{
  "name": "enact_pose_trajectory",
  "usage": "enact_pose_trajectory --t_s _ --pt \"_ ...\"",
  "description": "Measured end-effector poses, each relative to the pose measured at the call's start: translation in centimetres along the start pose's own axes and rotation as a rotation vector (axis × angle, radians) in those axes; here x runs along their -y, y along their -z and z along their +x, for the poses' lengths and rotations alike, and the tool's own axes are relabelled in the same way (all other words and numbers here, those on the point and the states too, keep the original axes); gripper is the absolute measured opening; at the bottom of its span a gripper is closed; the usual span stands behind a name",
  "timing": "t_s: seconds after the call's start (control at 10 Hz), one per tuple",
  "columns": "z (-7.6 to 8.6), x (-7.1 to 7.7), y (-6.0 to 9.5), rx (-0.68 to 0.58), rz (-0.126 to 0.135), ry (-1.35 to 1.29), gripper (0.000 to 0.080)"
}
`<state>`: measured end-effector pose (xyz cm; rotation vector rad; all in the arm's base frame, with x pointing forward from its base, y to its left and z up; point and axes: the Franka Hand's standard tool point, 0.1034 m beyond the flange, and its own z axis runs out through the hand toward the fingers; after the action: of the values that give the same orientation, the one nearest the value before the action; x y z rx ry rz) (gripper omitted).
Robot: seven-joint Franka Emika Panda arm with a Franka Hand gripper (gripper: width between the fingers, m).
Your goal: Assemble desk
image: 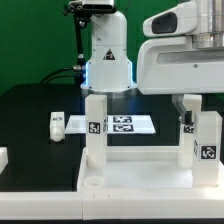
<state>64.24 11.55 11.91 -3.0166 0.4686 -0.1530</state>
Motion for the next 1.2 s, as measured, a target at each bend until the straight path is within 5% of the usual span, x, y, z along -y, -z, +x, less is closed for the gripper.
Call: enact_pose_trajectory --t_s 0.1,0.2,0.3,0.7,1.2 --pt "0.0 -0.01 -0.01 0.0 0.0 -0.025 0.0394" --pt "0.02 -0.05 -0.01 0.0 -0.001 -0.044 0.0394" --pt "0.1 -0.2 0.01 -0.001 -0.001 -0.105 0.0288" --pt "0.03 -0.61 -0.06 0.002 0.003 -0.832 0.0288" --pt "-0.01 -0.63 -0.06 0.023 0.011 -1.195 0.0288"
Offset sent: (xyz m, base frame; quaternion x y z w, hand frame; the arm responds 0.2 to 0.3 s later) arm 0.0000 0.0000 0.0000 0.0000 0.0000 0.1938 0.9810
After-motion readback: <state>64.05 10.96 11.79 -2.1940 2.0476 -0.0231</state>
